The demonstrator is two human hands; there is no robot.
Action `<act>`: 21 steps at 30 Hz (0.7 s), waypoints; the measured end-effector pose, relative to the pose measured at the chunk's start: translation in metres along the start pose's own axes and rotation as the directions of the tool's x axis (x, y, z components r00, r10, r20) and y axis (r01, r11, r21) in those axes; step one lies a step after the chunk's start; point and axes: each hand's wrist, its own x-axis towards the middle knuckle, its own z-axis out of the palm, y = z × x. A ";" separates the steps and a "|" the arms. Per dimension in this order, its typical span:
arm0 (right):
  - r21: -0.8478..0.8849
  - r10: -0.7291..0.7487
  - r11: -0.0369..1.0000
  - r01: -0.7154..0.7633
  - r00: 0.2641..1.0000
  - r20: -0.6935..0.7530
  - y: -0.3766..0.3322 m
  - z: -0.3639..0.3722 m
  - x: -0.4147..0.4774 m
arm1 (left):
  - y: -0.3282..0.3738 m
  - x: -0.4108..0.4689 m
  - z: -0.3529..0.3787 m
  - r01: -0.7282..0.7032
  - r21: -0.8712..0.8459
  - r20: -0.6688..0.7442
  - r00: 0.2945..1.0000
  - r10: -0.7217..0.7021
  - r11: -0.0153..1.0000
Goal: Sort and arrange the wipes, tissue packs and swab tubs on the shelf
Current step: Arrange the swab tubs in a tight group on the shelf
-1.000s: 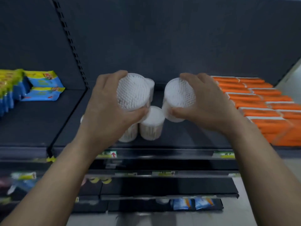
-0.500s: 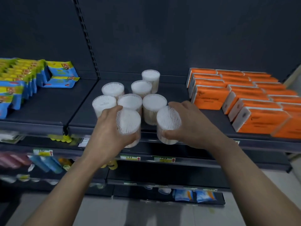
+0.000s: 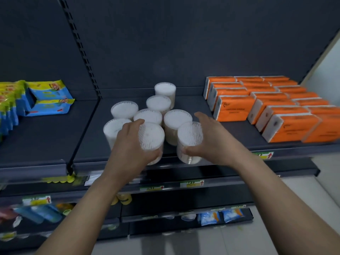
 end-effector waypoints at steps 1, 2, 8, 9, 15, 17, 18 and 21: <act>-0.014 0.005 1.000 -0.005 1.000 -0.005 0.000 0.000 0.001 | -0.001 0.002 0.000 -0.016 0.015 0.008 1.000 0.016 1.000; -0.031 0.016 0.999 -0.016 1.000 -0.003 0.000 0.000 0.002 | -0.002 0.004 -0.001 -0.034 0.034 0.017 0.999 0.034 0.999; -0.107 0.126 0.986 -0.130 0.991 -0.048 0.009 -0.007 0.007 | -0.001 0.007 -0.002 -0.106 0.022 0.049 0.993 0.105 0.994; -0.103 0.144 0.983 -0.151 0.987 -0.067 0.011 -0.007 0.009 | 0.000 0.007 -0.003 -0.115 0.012 0.054 0.992 0.114 0.993; -0.067 0.183 0.979 -0.192 0.976 -0.114 0.026 -0.003 0.025 | 0.008 0.010 0.001 -0.120 -0.015 0.060 0.991 0.121 0.993; -0.067 0.171 0.982 -0.179 0.978 -0.121 0.031 -0.004 0.032 | 0.010 0.008 0.002 -0.107 -0.015 0.039 0.993 0.108 0.994; -0.070 0.161 0.983 -0.170 0.980 -0.119 0.034 -0.004 0.036 | 0.012 0.007 0.003 -0.100 -0.020 0.026 0.995 0.100 0.995; -0.098 0.138 0.985 -0.144 0.989 -0.060 0.045 -0.005 0.045 | 0.019 0.006 0.008 -0.073 -0.017 -0.013 0.997 0.072 0.997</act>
